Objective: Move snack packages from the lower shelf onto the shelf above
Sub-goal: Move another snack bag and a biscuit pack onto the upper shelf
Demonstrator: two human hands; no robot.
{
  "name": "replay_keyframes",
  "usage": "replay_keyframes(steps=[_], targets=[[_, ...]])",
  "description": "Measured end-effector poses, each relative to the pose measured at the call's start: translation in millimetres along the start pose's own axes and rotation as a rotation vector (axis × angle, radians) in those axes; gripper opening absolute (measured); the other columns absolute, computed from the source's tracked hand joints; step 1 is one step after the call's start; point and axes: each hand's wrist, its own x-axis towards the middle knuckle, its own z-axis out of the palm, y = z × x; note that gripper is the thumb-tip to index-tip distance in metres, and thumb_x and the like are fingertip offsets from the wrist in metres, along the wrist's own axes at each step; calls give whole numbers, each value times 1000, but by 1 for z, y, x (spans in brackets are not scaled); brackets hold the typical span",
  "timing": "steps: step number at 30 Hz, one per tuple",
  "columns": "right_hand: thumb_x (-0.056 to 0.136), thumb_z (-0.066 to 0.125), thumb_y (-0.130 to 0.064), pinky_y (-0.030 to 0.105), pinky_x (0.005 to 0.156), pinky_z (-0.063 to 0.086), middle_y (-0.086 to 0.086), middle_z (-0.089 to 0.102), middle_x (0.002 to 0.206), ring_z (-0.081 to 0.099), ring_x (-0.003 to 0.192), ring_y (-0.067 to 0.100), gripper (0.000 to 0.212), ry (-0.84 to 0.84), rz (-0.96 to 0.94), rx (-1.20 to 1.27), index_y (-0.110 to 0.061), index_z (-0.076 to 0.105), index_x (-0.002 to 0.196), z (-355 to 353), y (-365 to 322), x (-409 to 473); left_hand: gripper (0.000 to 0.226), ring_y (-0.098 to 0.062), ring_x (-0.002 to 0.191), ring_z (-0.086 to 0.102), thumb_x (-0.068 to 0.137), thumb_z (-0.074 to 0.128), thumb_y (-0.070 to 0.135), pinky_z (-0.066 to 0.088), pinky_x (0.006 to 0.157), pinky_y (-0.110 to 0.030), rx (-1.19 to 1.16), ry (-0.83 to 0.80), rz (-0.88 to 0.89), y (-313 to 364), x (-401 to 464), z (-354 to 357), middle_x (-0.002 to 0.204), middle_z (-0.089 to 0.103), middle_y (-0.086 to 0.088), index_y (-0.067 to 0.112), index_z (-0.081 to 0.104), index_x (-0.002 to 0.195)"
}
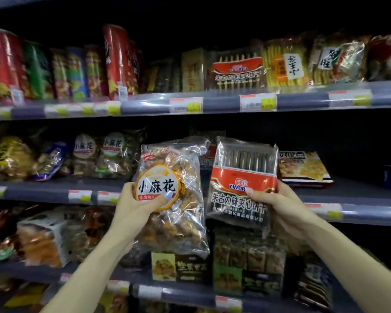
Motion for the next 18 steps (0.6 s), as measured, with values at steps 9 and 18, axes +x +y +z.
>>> replay_keyframes(steps=[9, 18], targets=[[74, 74, -5, 40, 91, 51, 9, 72, 100, 68, 96, 24, 46, 228, -59, 30, -7, 58, 117, 60, -14, 78, 58, -5, 79, 53, 66, 84, 25, 42, 63, -23, 69, 90, 52, -4, 72, -50, 90, 54, 10, 17, 43, 106], [72, 78, -12, 26, 69, 45, 9, 67, 116, 60, 102, 22, 57, 319, 22, -14, -12, 53, 124, 63, 3, 158, 63, -13, 81, 57, 64, 86, 25, 45, 63, -29, 33, 149, 11, -25, 117, -66, 93, 58, 4, 17, 44, 110]])
